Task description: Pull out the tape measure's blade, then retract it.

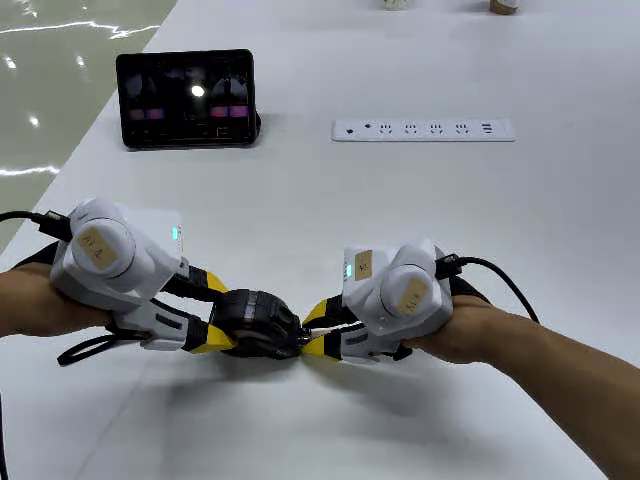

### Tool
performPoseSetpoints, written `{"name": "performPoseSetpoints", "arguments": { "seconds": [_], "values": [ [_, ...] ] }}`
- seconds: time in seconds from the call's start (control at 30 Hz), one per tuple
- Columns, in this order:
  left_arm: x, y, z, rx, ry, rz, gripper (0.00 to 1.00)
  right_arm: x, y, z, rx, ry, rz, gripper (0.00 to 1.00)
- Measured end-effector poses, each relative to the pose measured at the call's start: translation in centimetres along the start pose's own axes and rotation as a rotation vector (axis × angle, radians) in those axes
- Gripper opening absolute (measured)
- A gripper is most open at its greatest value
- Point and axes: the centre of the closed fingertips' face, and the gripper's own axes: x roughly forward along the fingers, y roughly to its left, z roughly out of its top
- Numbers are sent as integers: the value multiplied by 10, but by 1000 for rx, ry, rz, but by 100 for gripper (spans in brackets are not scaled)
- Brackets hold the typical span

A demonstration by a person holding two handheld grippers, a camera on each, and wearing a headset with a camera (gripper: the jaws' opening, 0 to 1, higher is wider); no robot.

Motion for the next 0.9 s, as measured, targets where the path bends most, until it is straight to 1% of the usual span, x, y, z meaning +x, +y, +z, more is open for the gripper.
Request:
{"name": "performPoseSetpoints", "arguments": {
  "seconds": [0.53,0.9],
  "values": [
    [-1,-1,1,-1,6,0,23,-11,2,-8,0,22,8,9],
    [-1,0,1,-1,11,4,23,-22,1,-19,3,36,7,9]
  ]
}}
